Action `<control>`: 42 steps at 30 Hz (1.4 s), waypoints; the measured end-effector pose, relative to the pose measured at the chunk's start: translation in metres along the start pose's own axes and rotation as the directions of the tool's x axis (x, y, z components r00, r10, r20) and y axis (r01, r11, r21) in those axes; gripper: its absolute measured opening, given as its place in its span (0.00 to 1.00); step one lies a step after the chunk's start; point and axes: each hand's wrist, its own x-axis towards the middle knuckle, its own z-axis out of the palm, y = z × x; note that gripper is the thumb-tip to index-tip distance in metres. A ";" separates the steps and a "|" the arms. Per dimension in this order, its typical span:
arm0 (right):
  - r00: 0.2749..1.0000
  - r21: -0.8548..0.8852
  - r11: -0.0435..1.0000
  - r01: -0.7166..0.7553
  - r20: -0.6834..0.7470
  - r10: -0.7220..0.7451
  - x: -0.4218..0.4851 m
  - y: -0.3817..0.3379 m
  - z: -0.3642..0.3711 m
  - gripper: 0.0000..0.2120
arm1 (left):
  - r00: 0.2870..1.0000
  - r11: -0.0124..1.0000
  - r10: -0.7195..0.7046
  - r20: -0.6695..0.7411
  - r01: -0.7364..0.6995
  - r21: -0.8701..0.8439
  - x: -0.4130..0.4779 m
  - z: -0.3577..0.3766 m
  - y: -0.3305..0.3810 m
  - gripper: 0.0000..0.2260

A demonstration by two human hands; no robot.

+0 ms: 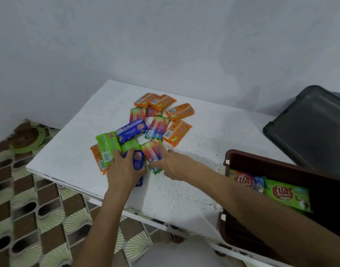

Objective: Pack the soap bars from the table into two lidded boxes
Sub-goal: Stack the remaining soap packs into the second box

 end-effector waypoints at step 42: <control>0.785 0.867 0.349 -0.356 0.074 0.616 -0.246 0.096 0.045 0.25 | 0.909 0.053 0.411 0.071 0.054 -0.997 -0.085 -0.008 0.193 0.20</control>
